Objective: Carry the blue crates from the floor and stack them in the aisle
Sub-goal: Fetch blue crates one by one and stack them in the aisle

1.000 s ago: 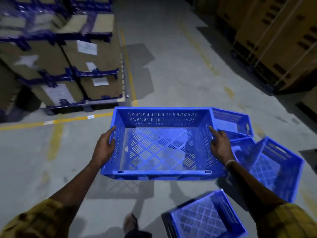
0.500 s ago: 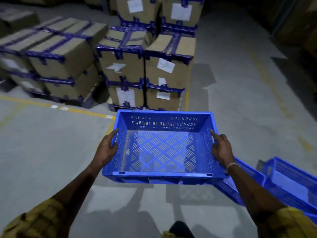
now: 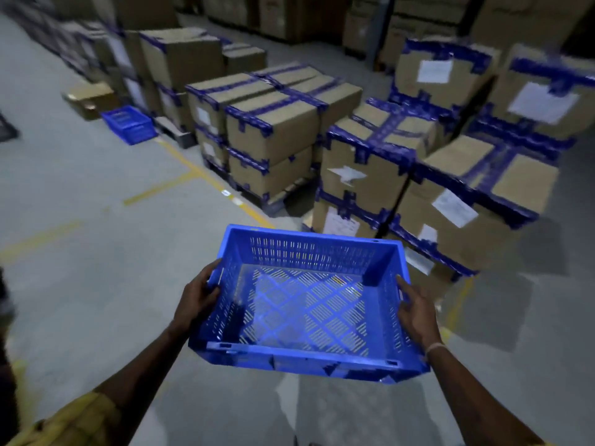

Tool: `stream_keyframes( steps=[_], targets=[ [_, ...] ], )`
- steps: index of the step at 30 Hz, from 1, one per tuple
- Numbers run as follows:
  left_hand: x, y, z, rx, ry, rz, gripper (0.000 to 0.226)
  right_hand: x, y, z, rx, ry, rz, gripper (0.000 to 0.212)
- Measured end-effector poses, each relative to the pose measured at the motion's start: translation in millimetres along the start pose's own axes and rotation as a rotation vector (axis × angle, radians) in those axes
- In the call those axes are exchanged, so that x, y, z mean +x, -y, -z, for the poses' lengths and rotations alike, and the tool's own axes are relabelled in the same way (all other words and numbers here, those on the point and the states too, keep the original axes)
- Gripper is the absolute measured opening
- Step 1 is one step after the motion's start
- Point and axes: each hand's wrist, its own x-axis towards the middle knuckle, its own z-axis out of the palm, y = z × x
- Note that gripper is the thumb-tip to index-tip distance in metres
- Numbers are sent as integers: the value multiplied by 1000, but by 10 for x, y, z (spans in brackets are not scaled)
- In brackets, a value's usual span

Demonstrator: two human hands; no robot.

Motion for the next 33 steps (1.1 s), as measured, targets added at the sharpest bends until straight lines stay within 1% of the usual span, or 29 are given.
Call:
stream_keyframes(
  steps=[2, 4, 7, 9, 11, 15, 20, 25, 33],
  targets=[
    [97, 59, 109, -42, -48, 13, 60, 471, 23, -146, 8, 45, 31, 72],
    [180, 187, 249, -19, -122, 77, 60, 880, 203, -357, -19, 81, 76, 68],
    [303, 402, 515, -4, -229, 144, 58, 1395, 668, -701, -53, 153, 145, 63],
    [429, 563, 743, 5, -282, 182, 58, 1759, 944, -998, -121, 166, 213, 63],
    [583, 758, 981, 17, -325, 214, 58, 2111, 1190, -1340, -139, 193, 251, 63],
    [1060, 1221, 1528, 17, -370, 239, 60, 2747, 1772, -2114, -152, 211, 336, 58],
    [1718, 1675, 2318, 51, -420, 309, 64, 3440, 2522, -2958, -142, 226, 381, 62],
    [2421, 1964, 3092, 122, -425, 313, 67, 4044, 3256, -3616, -127, 233, 369, 64],
    [3620, 2604, 4029, 119, -463, 384, 66, 5299, 4060, -4746, -107, 280, 377, 64]
  ],
)
